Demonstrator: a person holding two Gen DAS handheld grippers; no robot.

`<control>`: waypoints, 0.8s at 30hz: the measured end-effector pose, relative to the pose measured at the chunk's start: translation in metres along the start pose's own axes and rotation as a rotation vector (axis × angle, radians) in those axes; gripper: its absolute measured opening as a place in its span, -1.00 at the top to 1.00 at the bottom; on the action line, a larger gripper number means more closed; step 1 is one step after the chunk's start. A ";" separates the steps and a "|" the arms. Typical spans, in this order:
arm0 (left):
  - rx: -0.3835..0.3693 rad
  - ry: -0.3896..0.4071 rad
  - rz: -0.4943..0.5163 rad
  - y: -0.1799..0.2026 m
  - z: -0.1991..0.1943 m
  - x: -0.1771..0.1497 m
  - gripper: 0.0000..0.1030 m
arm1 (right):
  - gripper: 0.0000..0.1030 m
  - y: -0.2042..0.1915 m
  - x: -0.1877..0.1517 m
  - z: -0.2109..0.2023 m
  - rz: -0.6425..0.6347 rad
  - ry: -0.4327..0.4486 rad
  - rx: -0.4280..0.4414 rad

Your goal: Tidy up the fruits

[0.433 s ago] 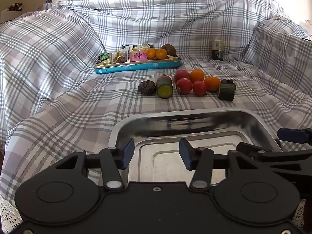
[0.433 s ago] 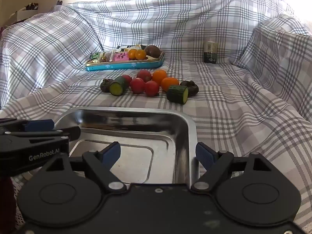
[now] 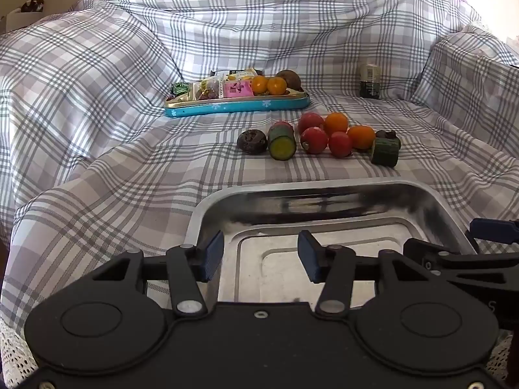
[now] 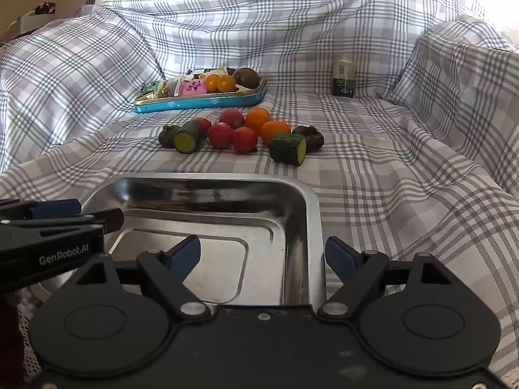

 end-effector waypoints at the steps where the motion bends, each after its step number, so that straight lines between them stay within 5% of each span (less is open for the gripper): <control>1: 0.006 -0.001 -0.001 0.000 0.000 0.000 -0.11 | -0.68 0.000 0.000 0.000 -0.001 -0.002 -0.003; 24: 0.043 0.000 0.026 0.000 0.003 -0.001 -0.11 | -0.69 0.004 0.000 0.005 0.025 -0.015 -0.015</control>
Point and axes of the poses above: each gripper's, at about its wrist camera, not at the fingertips, and z roughly the way its jaws point, y to its right, x to its top, the point moved 9 cm from there along z, roughly the way its jaws point, and after that the axes turned 13 degrees about x, right-handed, at the moved point
